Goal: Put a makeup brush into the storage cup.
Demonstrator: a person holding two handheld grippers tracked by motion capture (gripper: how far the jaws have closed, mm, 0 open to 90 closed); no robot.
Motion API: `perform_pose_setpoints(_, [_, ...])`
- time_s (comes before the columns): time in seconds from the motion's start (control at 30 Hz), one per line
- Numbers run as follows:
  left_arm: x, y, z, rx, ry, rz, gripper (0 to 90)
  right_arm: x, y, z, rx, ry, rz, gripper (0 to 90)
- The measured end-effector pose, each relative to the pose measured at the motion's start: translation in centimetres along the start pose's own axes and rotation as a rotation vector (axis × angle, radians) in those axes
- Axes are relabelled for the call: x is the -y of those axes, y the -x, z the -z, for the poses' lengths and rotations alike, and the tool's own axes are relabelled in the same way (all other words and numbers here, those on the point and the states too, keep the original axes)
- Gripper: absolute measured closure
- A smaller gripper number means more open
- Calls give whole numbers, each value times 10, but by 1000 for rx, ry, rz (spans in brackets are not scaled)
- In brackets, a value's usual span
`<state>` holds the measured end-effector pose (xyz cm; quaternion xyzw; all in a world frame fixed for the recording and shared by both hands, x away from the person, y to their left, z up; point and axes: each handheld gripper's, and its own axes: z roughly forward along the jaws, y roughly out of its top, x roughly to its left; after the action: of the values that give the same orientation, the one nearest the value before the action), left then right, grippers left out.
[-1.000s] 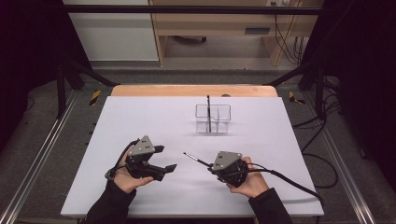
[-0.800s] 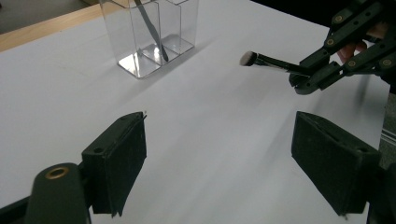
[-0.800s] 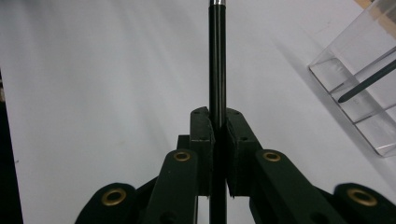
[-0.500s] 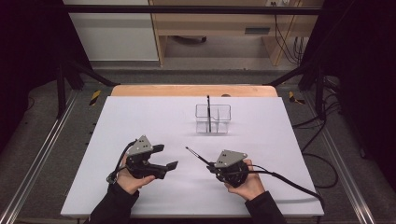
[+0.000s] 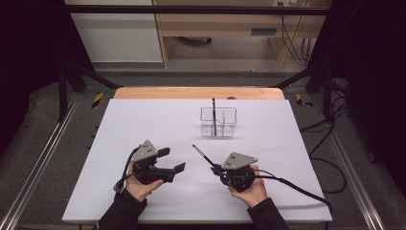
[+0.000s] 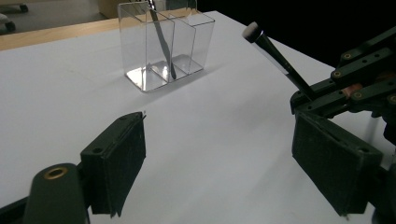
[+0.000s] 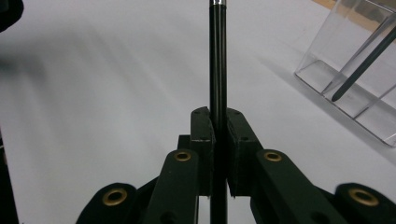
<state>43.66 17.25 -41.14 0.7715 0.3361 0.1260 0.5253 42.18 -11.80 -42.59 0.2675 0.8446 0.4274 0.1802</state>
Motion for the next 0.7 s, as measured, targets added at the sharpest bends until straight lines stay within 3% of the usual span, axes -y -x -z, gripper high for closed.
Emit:
perform_pose_setpoints(0.27, [3, 7, -6, -13, 20, 19, 158, 3, 1, -4, -1, 21, -53, 839])
perform_pose_setpoints(0.7, [1, 12, -9, -20, 75, 64, 161, 3, -2, -7, 2, 58, -77, 839])
